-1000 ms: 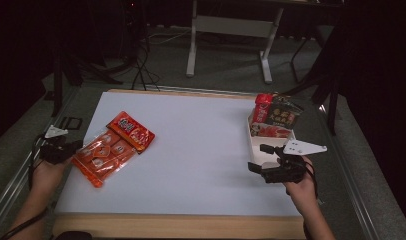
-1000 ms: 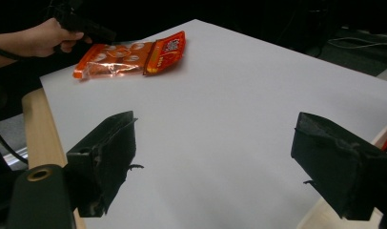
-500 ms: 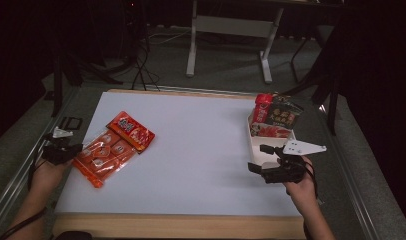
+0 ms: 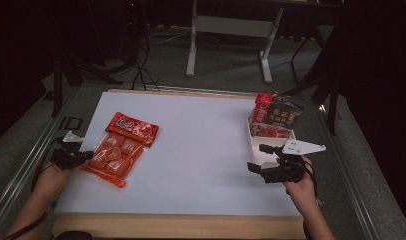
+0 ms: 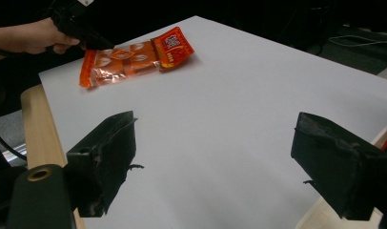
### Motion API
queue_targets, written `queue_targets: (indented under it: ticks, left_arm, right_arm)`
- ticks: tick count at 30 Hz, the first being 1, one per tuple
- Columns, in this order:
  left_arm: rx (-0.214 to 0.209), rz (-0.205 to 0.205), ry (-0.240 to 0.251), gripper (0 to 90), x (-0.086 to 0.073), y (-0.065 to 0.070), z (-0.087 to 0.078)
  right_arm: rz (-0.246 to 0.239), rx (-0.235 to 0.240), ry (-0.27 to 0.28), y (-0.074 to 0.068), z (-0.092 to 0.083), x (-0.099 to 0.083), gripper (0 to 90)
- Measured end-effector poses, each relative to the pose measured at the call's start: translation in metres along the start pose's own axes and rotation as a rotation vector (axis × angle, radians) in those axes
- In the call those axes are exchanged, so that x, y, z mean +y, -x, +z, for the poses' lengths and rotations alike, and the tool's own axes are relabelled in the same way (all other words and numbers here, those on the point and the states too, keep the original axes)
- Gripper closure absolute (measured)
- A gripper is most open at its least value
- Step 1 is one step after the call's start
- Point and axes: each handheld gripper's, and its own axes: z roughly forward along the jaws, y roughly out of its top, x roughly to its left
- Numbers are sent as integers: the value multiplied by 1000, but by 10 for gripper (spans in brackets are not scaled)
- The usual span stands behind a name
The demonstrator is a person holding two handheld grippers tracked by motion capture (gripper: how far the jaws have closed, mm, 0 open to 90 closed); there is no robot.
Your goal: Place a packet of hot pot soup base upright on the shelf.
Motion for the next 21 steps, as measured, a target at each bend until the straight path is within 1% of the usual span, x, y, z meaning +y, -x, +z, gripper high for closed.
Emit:
queue_targets:
  ticks: [3,8,10,12,14,16,19,20,21]
  left_arm:
    - [-26,10,3,899,0,11,1]
    - [-27,21,9,898,1,27,3]
    - [-40,23,4,898,3,33,3]
    - [-48,36,-4,898,5,38,4]
    - [-69,41,-8,898,7,44,6]
    - [-104,48,-9,898,9,51,7]
    - [-122,69,-15,898,13,60,10]
    - [-135,59,-12,898,14,62,11]
    - [-136,61,-18,898,15,62,11]
  right_arm:
    - [-1,3,0,-1,0,0,150]
    - [-1,1,4,1,-1,0,150]
    - [-1,0,6,1,-1,0,150]
    - [-2,1,4,0,-1,1,150]
    - [-3,1,3,0,-1,1,150]
    - [-2,4,1,-1,0,1,150]
    - [-2,5,-2,-1,0,0,150]
    - [-1,4,-1,0,0,0,150]
    - [-1,4,-1,-1,0,0,150]
